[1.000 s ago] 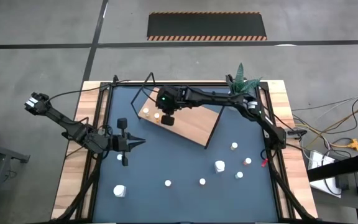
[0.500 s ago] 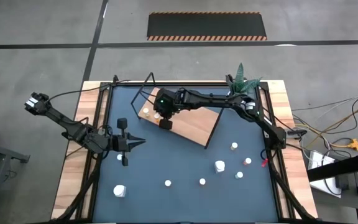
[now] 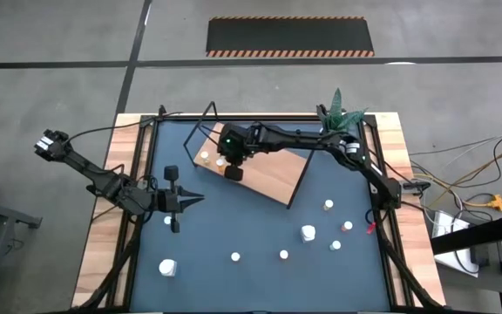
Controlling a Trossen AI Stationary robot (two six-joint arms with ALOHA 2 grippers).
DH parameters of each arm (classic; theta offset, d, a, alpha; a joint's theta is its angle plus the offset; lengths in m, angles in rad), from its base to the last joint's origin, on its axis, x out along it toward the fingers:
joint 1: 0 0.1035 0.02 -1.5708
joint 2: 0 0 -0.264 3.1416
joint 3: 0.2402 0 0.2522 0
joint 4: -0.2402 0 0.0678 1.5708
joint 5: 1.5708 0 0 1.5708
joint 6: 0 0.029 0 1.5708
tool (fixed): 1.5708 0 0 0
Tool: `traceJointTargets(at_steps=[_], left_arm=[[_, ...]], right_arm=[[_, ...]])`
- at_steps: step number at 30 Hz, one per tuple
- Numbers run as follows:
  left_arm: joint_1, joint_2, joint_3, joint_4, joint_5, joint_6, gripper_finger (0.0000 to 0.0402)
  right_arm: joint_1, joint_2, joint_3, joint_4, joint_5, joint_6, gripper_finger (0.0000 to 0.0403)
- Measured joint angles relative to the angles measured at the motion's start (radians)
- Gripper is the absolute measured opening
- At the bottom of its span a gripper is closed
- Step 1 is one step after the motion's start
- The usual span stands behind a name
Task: Pick and place medicine bottles onto shelf by color
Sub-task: Put the top orange pill bottle on the shelf, then put the right white pill bottle on the shelf
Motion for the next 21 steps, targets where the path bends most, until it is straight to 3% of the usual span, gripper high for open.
traceJointTargets(at_steps=[5,21], left_arm=[[0.000,0.000,0.000,0.001,0.000,0.000,0.0010],[0.000,0.000,0.000,0.019,0.000,0.000,0.0010]], right_arm=[[0.034,-0.055,-0.002,-0.078,0.004,-0.001,0.0009],[0.310,-0.154,-0.046,-0.197,0.000,0.026,0.0009]])
